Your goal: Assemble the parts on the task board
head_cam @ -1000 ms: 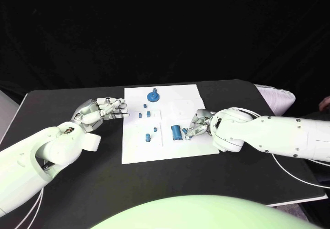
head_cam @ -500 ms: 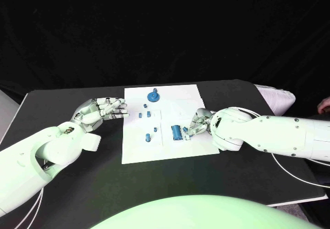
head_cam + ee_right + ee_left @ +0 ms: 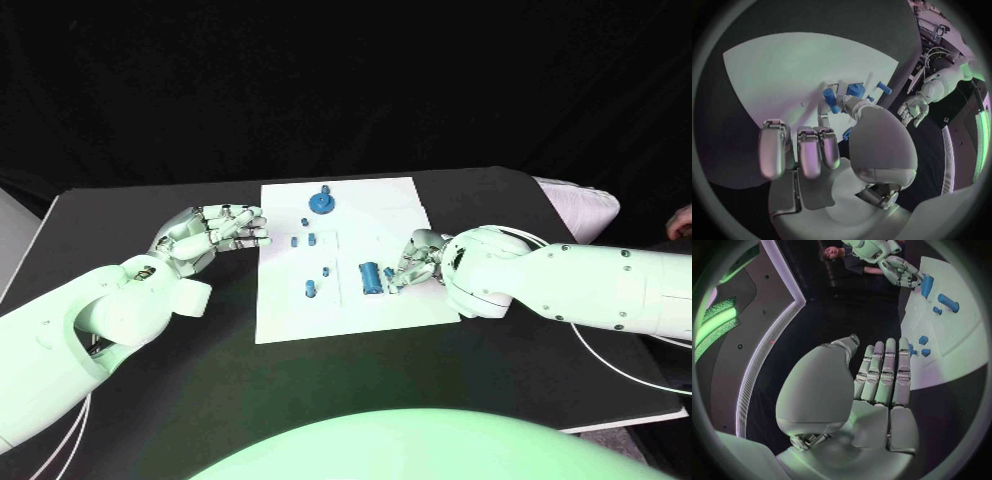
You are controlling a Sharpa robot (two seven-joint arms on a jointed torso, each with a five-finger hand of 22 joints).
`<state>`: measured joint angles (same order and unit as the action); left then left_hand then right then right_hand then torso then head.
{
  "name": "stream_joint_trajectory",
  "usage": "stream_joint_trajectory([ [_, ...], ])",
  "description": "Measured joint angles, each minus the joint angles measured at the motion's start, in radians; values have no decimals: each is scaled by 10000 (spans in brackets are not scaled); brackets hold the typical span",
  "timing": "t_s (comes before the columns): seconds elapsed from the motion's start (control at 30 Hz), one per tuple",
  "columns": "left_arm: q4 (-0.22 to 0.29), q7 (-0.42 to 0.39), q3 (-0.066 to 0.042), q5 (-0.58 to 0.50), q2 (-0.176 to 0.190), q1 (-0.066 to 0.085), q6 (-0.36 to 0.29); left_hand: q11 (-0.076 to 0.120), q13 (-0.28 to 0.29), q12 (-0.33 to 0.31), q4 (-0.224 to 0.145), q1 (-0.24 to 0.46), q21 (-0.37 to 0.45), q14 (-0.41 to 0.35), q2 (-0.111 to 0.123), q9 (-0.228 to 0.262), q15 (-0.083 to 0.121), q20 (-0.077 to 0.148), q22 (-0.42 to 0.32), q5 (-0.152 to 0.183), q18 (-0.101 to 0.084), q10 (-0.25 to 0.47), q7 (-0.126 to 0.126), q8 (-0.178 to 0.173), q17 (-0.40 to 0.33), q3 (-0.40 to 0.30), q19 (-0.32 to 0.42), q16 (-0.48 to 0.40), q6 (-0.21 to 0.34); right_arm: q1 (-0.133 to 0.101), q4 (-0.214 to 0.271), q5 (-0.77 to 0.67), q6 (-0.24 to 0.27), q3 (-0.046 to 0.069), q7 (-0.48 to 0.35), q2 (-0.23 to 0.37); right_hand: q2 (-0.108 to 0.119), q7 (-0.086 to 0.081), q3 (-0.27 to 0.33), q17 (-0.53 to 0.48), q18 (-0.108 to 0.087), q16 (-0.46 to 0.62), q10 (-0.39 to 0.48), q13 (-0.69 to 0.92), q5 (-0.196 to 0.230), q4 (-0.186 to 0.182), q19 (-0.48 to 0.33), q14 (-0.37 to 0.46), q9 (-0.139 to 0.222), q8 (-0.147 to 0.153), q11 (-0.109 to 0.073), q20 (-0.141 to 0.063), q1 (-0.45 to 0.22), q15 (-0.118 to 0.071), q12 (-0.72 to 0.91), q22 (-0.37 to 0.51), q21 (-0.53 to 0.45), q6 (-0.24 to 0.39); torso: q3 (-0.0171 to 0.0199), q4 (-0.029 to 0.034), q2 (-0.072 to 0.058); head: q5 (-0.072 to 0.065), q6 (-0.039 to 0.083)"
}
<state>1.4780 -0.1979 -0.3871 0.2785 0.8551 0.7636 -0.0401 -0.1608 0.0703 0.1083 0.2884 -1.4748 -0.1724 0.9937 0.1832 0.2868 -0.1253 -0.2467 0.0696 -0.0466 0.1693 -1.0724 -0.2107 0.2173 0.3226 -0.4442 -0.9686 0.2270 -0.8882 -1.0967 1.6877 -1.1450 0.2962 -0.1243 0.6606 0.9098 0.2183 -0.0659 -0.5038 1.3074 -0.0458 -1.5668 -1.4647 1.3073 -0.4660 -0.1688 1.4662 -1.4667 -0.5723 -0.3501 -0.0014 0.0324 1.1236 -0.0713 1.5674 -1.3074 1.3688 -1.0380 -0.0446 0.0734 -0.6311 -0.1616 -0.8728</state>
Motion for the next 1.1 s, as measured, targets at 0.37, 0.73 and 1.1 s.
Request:
stream_joint_trajectory([
  [0.37, 0, 6, 0, 0, 7, 0, 2, 0, 0, 0, 0, 53, 0, 0, -54, -14, 0, 0, 0, 0, 0, 0, 0, 0, 12, 0, 0, 0, 0, 37, 41, -29, -120, -20, 34, 18, -159, 36, 43, 0, 1, 0, -39, 0, 1, -400, 0, 0, 18, -1, -38, 0, -369, 0, 0, 1, 0, -38, -1, 6, -5, -18, 0],
  [0.73, -16, 10, 0, 0, -11, 0, 5, 0, 0, 0, 0, 53, 0, 0, -53, -13, 0, 0, 0, 0, 0, 0, 0, 0, 12, 0, 0, 0, 0, 41, 20, -43, -145, -23, 61, -7, -146, 37, 84, 0, 1, 0, -38, 0, -1, -527, 0, 0, 30, -1, -38, 0, -483, 0, 0, -6, 0, -39, -7, 1, -5, -11, 0],
  [1.1, -29, 18, 0, 0, -20, -1, 6, 0, 0, -40, 0, 53, 0, 0, -53, -13, 0, 0, 0, 0, 0, 0, 0, 0, 20, 0, 0, -39, 0, 58, -92, -42, -7, -35, 35, -76, 127, 12, 670, 0, 0, 0, -38, 0, 555, -1159, 0, 0, 84, -1, -38, 0, -888, 0, 0, -5, -97, -84, -6, 12, -2, -16, 0],
])
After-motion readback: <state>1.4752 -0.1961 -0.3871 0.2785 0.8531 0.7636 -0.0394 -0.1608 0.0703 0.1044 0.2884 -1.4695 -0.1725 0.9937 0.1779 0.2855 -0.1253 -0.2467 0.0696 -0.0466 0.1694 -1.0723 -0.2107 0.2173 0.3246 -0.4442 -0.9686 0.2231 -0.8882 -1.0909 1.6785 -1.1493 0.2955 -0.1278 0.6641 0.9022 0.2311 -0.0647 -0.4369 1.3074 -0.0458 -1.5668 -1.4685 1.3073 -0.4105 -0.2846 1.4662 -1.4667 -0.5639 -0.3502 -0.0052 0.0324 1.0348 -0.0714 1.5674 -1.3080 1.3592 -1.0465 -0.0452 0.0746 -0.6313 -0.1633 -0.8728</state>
